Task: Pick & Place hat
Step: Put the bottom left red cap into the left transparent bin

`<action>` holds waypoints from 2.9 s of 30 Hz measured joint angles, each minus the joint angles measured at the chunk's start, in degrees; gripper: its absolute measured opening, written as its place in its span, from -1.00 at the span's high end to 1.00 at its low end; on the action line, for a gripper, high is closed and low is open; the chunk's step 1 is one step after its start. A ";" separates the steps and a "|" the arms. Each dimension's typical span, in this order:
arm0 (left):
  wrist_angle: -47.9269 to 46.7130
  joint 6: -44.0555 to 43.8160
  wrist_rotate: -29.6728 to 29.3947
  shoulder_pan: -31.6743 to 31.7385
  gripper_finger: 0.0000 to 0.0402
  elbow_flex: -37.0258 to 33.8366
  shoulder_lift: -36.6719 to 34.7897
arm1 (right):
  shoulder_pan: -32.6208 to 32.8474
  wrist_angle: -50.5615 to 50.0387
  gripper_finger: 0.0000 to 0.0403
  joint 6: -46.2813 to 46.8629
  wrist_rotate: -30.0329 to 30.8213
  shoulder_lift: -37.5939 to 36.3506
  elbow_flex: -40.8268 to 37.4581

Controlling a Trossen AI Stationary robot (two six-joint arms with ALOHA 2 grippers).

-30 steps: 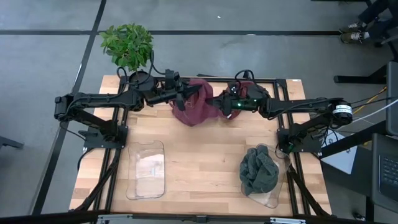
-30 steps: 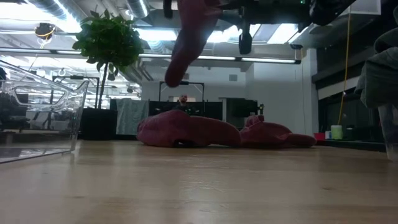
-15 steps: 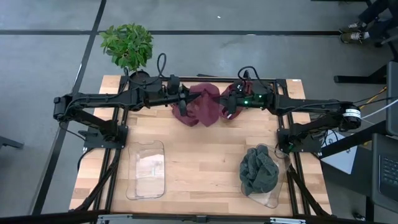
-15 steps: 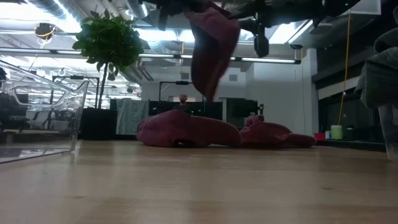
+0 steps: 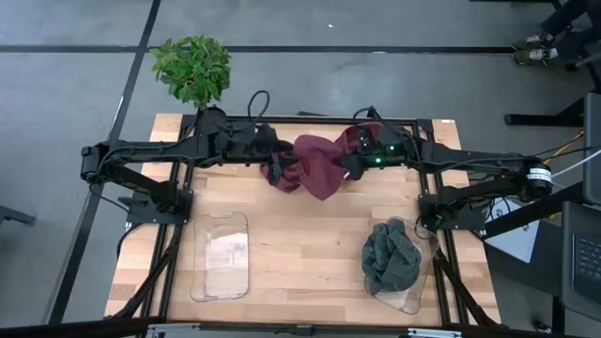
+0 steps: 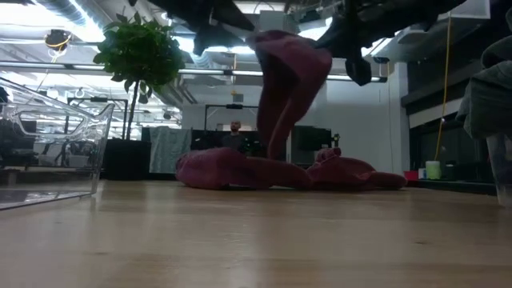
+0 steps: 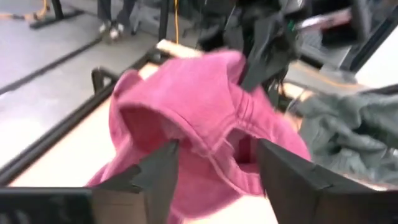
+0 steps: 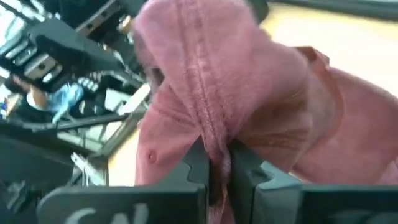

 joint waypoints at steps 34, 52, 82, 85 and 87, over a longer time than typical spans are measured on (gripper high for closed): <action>25.32 7.41 -3.54 -4.74 -0.15 0.00 9.45 | 0.58 -12.94 0.84 -16.04 -8.79 15.48 28.54; 18.17 14.52 -10.67 -5.07 -0.13 0.00 2.13 | 0.57 -14.41 0.85 -17.41 -7.71 16.04 29.70; 15.48 19.11 -36.97 -10.25 -0.15 -0.02 6.01 | 0.11 -2.62 0.83 -2.48 8.00 19.76 29.62; 14.95 21.37 -37.05 -10.25 -0.15 -0.02 6.01 | 0.11 -0.84 0.85 -0.82 7.90 19.80 29.62; 15.12 21.54 -37.04 -10.25 -0.14 -0.02 6.01 | 0.11 1.02 0.85 -0.60 7.79 19.80 29.62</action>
